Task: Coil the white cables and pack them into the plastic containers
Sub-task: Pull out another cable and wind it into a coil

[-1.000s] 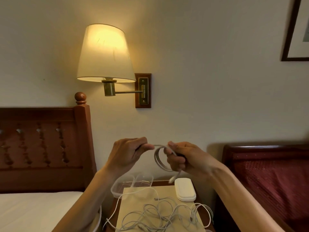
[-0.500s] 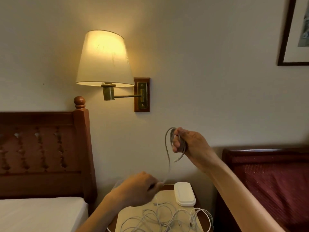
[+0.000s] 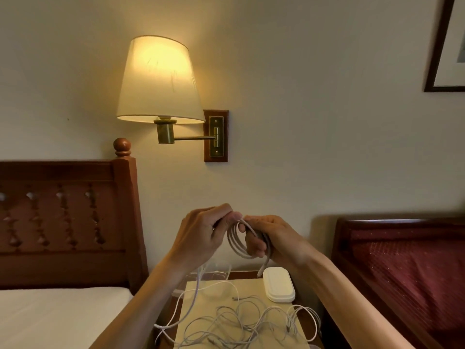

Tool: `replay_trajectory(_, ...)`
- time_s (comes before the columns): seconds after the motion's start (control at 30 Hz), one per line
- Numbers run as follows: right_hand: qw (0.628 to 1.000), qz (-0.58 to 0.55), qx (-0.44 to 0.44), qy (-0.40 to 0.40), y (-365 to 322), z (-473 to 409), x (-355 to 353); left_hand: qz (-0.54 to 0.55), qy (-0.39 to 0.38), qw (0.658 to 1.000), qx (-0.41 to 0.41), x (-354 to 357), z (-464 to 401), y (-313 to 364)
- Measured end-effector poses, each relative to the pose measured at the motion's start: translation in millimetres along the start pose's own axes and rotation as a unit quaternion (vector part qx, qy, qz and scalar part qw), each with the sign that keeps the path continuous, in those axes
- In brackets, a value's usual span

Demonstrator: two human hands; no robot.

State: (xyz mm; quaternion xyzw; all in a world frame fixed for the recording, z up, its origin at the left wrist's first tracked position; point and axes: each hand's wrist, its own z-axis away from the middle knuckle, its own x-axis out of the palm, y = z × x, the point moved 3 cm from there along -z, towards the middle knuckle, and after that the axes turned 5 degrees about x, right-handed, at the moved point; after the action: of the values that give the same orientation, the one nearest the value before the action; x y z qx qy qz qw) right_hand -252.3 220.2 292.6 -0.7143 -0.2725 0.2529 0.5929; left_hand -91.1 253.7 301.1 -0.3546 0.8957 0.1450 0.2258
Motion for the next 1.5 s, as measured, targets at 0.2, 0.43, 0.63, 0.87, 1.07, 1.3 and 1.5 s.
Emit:
replay_trajectory(0.2,0.974,-0.211,0.064,-0.048,-3.1,6.0,12.7,0.056,0.067,0.993,-0.075,14.8,5.1,-2.0)
replay_trajectory(0.43,0.938,-0.34,0.053,-0.05,-1.5,7.0,-1.6,0.153,0.029,0.976,-0.155,26.4,21.4,-32.0)
replay_trajectory(0.63,0.944,-0.329,0.027,-0.005,-28.1,10.4,-28.7,0.087,-0.012,0.971,-0.222,30.1,78.2,-80.4)
replay_trajectory(0.87,0.987,0.074,-0.05,0.133,-2.4,-13.3,-14.6,-0.034,-0.32,0.945,-0.064,34.4,41.1,12.6)
replay_trajectory(1.07,0.98,0.174,-0.069,0.066,13.9,-4.5,5.7,-0.125,-0.121,0.983,0.061,-6.3,-1.5,22.8)
replay_trajectory(1.3,0.991,0.119,0.029,0.061,4.8,-5.3,1.3,0.042,-0.054,0.998,0.003,7.7,1.5,-4.4)
replay_trajectory(1.5,0.993,-0.054,0.067,0.085,-3.4,-1.2,-11.9,0.189,-0.047,0.969,-0.15,13.0,31.9,-36.7)
